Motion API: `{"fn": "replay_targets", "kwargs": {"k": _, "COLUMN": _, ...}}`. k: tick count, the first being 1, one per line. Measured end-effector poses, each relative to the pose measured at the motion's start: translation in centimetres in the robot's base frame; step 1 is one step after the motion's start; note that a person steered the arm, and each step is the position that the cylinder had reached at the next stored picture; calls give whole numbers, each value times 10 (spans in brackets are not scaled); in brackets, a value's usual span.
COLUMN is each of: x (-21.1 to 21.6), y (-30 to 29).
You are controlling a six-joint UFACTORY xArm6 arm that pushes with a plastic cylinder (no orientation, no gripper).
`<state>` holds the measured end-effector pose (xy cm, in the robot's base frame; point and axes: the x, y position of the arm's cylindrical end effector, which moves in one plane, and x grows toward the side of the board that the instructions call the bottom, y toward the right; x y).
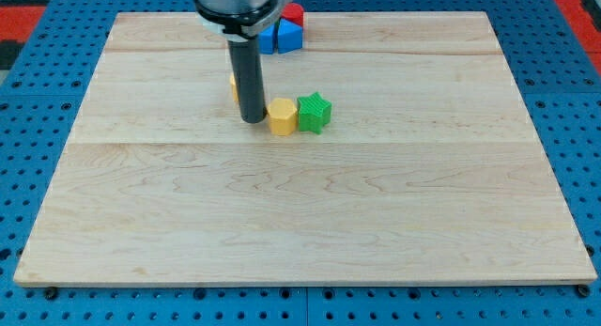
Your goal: Move the yellow heart closer to the group of blocks
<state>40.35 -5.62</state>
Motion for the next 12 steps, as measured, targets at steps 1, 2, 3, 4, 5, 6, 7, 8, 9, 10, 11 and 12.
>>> {"fn": "replay_targets", "kwargs": {"k": 1, "x": -16, "y": 1}}
{"fn": "replay_targets", "kwargs": {"k": 2, "x": -42, "y": -9}}
{"fn": "replay_targets", "kwargs": {"k": 3, "x": -67, "y": -21}}
{"fn": "replay_targets", "kwargs": {"k": 4, "x": -81, "y": -26}}
{"fn": "replay_targets", "kwargs": {"k": 5, "x": -77, "y": -26}}
{"fn": "replay_targets", "kwargs": {"k": 6, "x": -73, "y": -32}}
{"fn": "replay_targets", "kwargs": {"k": 7, "x": -74, "y": -50}}
{"fn": "replay_targets", "kwargs": {"k": 8, "x": -77, "y": -50}}
{"fn": "replay_targets", "kwargs": {"k": 9, "x": -77, "y": -50}}
{"fn": "replay_targets", "kwargs": {"k": 10, "x": -86, "y": -50}}
{"fn": "replay_targets", "kwargs": {"k": 11, "x": -103, "y": -50}}
{"fn": "replay_targets", "kwargs": {"k": 12, "x": -98, "y": -50}}
